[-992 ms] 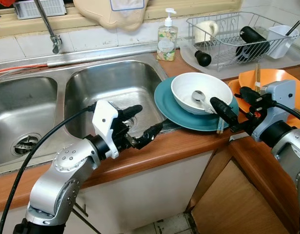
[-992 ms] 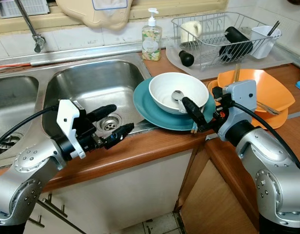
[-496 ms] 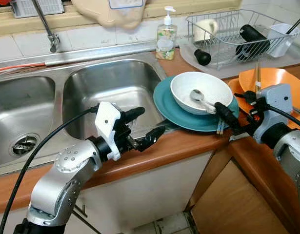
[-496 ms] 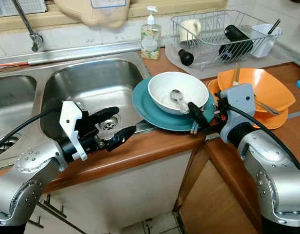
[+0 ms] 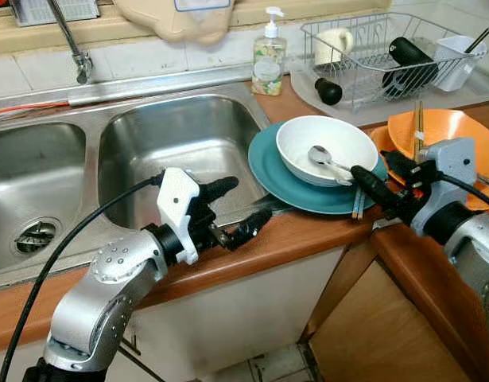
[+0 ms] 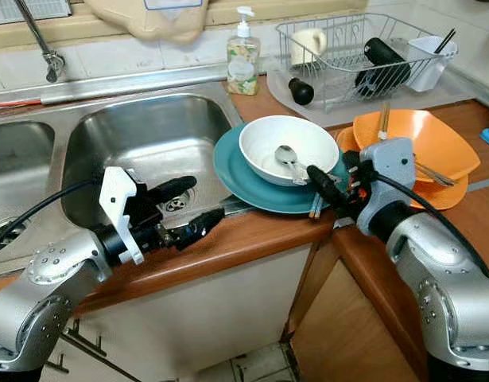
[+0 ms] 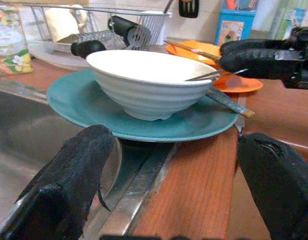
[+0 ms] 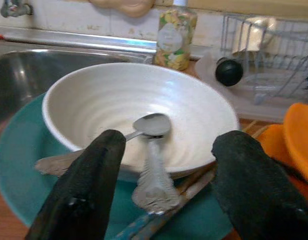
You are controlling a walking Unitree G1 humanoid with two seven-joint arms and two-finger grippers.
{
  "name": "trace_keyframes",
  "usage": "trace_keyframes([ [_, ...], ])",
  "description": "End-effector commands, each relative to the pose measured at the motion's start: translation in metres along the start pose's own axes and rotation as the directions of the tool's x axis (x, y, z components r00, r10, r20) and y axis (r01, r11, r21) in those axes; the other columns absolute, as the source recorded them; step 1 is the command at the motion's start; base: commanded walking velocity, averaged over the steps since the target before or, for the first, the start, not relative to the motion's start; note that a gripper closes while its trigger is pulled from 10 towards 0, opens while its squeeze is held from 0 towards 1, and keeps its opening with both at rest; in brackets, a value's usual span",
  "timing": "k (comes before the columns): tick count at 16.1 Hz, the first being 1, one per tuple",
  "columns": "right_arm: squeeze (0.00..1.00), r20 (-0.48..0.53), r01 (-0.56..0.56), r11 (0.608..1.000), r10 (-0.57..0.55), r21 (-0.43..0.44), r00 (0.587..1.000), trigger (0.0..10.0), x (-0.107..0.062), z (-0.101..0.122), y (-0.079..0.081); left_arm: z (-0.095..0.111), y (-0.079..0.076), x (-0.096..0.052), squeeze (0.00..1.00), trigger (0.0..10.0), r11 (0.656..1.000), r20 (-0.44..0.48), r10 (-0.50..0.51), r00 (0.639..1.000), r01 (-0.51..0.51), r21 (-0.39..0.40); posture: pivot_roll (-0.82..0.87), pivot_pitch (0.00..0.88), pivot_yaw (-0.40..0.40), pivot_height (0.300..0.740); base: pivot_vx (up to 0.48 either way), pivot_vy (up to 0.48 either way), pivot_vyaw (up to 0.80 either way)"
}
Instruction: Kitchen organization
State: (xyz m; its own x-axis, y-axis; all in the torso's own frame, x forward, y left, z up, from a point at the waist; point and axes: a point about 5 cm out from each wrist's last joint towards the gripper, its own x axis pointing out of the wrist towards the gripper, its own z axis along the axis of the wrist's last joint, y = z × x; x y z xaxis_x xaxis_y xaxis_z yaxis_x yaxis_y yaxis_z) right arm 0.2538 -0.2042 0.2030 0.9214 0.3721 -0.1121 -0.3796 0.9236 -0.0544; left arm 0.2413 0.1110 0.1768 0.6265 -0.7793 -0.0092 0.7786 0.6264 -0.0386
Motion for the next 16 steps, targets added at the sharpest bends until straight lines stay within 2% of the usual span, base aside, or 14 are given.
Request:
trace_keyframes([
  [1,0.0,-0.006,-0.018,1.0,0.018,0.022,1.0,0.0,0.001,-0.002,0.003,0.001,-0.004,-0.001,0.0,10.0,1.0,-0.002,-0.023,1.0,0.023,0.004,-0.09,0.0,0.04,0.74,0.0,0.0,0.0],
  [10,0.0,0.005,-0.024,0.999,0.024,0.027,1.0,0.0,0.002,0.001,0.003,0.001,-0.007,0.0,0.0,10.0,0.999,-0.006,-0.04,0.999,0.04,0.005,-0.09,0.0,0.04,0.74,0.0,0.0,0.0],
  [14,0.0,0.03,-0.015,1.0,0.015,0.005,0.999,0.0,0.002,0.009,0.0,0.002,-0.006,0.001,0.0,10.0,0.999,-0.01,-0.039,0.999,0.039,0.024,-0.09,0.0,0.042,0.74,0.0,0.0,0.0],
  [16,0.0,0.06,-0.011,0.999,0.014,-0.038,0.998,0.0,0.002,0.02,-0.002,0.004,-0.005,0.004,0.0,10.0,0.998,-0.013,-0.039,0.999,0.039,0.052,-0.09,0.0,0.041,0.74,0.0,0.0,0.0],
])
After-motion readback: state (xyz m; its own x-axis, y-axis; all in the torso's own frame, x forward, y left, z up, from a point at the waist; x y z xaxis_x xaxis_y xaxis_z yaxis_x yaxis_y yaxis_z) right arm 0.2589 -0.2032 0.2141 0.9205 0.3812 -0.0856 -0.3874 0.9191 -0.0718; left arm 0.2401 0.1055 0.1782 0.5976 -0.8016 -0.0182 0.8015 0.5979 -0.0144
